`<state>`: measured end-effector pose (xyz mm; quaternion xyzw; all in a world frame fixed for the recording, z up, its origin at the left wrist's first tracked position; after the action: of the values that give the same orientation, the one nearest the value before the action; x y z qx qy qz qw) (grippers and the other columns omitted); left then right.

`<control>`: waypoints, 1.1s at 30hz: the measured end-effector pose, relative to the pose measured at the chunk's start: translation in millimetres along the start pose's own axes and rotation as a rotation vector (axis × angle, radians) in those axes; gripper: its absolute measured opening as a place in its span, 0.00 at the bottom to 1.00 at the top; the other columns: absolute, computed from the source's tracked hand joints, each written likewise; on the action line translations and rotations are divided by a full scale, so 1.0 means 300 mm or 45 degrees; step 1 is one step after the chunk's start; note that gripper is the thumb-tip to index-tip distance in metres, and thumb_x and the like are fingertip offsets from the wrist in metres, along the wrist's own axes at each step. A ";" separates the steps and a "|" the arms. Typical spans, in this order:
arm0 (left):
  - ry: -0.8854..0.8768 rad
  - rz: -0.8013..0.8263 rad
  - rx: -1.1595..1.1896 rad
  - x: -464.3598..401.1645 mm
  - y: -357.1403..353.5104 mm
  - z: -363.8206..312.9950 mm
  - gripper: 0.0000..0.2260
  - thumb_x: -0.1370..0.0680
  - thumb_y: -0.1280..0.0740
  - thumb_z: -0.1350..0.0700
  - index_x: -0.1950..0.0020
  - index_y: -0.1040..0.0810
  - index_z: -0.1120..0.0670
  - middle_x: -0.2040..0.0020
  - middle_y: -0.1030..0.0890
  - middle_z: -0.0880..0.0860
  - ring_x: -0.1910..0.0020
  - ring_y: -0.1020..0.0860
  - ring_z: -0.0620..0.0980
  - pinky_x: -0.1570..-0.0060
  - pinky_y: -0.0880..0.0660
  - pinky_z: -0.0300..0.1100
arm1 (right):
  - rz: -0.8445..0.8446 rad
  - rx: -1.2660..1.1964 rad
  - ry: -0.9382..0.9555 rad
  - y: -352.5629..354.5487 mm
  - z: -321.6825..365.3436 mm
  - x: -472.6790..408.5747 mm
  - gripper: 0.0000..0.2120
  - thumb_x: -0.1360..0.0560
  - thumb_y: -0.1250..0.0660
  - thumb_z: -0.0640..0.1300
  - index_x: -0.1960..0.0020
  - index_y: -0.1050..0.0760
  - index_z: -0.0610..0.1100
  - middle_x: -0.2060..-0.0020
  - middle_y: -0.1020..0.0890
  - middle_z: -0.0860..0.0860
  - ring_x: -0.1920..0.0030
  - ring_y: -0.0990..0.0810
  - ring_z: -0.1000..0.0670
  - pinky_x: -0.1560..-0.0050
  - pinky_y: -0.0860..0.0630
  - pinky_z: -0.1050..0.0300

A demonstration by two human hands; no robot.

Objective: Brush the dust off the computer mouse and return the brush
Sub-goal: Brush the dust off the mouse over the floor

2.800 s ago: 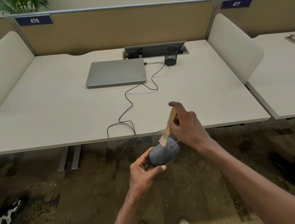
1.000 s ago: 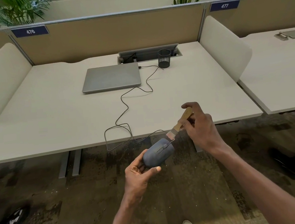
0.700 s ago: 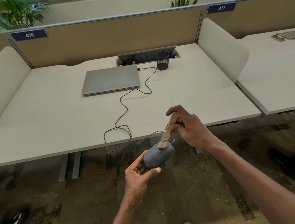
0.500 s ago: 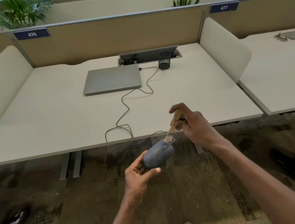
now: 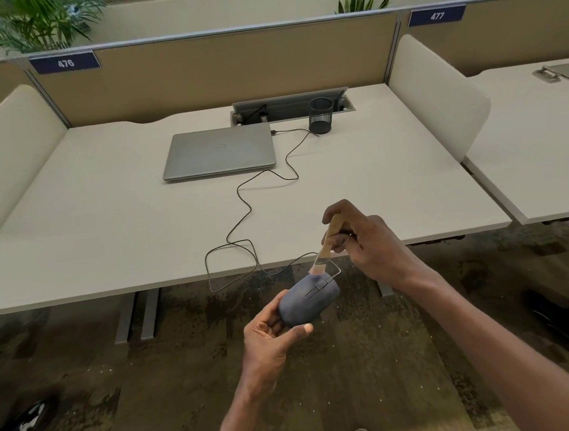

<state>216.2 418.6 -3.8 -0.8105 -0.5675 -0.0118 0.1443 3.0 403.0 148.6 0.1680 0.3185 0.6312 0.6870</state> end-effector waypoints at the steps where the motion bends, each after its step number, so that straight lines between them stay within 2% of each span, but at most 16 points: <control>1: -0.001 -0.002 -0.002 0.000 0.001 -0.001 0.32 0.40 0.16 0.57 0.38 0.19 0.43 0.39 0.17 0.48 0.37 0.19 0.50 0.43 0.19 0.44 | 0.031 0.014 0.007 -0.001 0.001 -0.001 0.24 0.22 0.40 0.27 0.43 0.33 0.57 0.56 0.16 0.47 0.56 0.15 0.55 0.53 0.16 0.50; 5: -0.005 0.013 -0.028 -0.001 0.001 0.000 0.31 0.39 0.17 0.59 0.40 0.18 0.41 0.39 0.16 0.47 0.38 0.18 0.49 0.45 0.19 0.42 | 0.160 0.064 0.001 -0.031 0.012 -0.012 0.22 0.20 0.38 0.30 0.43 0.33 0.58 0.56 0.17 0.47 0.55 0.15 0.57 0.52 0.16 0.49; 9: 0.006 0.003 -0.034 -0.005 -0.006 0.006 0.30 0.39 0.17 0.60 0.40 0.18 0.40 0.39 0.16 0.47 0.38 0.18 0.49 0.46 0.19 0.41 | 0.057 0.115 0.017 -0.040 0.037 -0.030 0.17 0.19 0.37 0.32 0.40 0.33 0.53 0.57 0.18 0.46 0.57 0.17 0.53 0.56 0.18 0.44; 13: 0.006 0.006 -0.032 -0.012 -0.008 0.006 0.30 0.39 0.16 0.60 0.40 0.18 0.41 0.39 0.16 0.47 0.38 0.18 0.49 0.46 0.19 0.41 | 0.048 0.151 0.021 -0.069 0.061 -0.045 0.22 0.20 0.33 0.37 0.31 0.35 0.52 0.63 0.20 0.47 0.65 0.20 0.48 0.63 0.22 0.51; 17: 0.000 0.016 -0.036 -0.008 -0.003 0.010 0.32 0.39 0.15 0.59 0.38 0.19 0.43 0.38 0.17 0.51 0.37 0.18 0.50 0.46 0.19 0.40 | -0.017 0.342 -0.143 -0.043 0.011 -0.053 0.28 0.20 0.34 0.38 0.23 0.40 0.46 0.67 0.21 0.49 0.70 0.23 0.49 0.67 0.24 0.51; 20: 0.004 0.006 -0.050 -0.006 0.003 0.011 0.33 0.40 0.15 0.59 0.37 0.20 0.44 0.38 0.16 0.50 0.38 0.18 0.50 0.45 0.19 0.41 | -0.113 0.402 -0.216 -0.006 -0.015 -0.044 0.29 0.20 0.34 0.38 0.22 0.41 0.43 0.71 0.25 0.54 0.73 0.26 0.54 0.71 0.32 0.62; 21: 0.006 0.005 -0.048 -0.007 0.004 0.010 0.33 0.39 0.16 0.60 0.37 0.20 0.44 0.38 0.16 0.50 0.38 0.18 0.50 0.45 0.19 0.40 | -0.143 0.383 -0.228 0.004 -0.018 -0.037 0.29 0.20 0.34 0.39 0.22 0.40 0.43 0.70 0.25 0.54 0.72 0.25 0.55 0.71 0.30 0.63; 24: 0.010 0.003 -0.056 -0.013 0.008 0.005 0.32 0.39 0.17 0.60 0.37 0.20 0.44 0.38 0.16 0.49 0.38 0.18 0.49 0.46 0.19 0.41 | -0.158 0.277 -0.286 0.016 -0.033 -0.014 0.29 0.20 0.32 0.40 0.22 0.39 0.45 0.66 0.20 0.49 0.68 0.19 0.52 0.67 0.20 0.56; 29: 0.013 0.013 -0.066 -0.027 -0.001 0.004 0.33 0.38 0.17 0.61 0.36 0.21 0.45 0.38 0.17 0.50 0.37 0.18 0.49 0.46 0.20 0.39 | -0.196 0.414 -0.258 0.022 -0.017 0.005 0.28 0.19 0.34 0.38 0.23 0.40 0.42 0.69 0.20 0.45 0.70 0.19 0.46 0.66 0.19 0.49; 33: 0.026 0.042 -0.069 -0.037 -0.019 0.006 0.33 0.39 0.18 0.62 0.36 0.21 0.47 0.38 0.16 0.51 0.38 0.18 0.50 0.46 0.19 0.40 | -0.196 0.215 -0.227 -0.004 0.023 -0.026 0.29 0.20 0.32 0.40 0.24 0.41 0.45 0.64 0.18 0.47 0.67 0.17 0.51 0.64 0.17 0.54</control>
<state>206.9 410.8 -6.4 -0.8231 -0.5522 -0.0331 0.1282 8.3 396.3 154.8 0.2555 0.3201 0.5301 0.7424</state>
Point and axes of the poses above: each hand's wrist, its own x-axis away from the middle knuckle, its own y-axis out of the back of the hand, z = x × y, the point moved 6 cm from there along -x, towards the middle knuckle
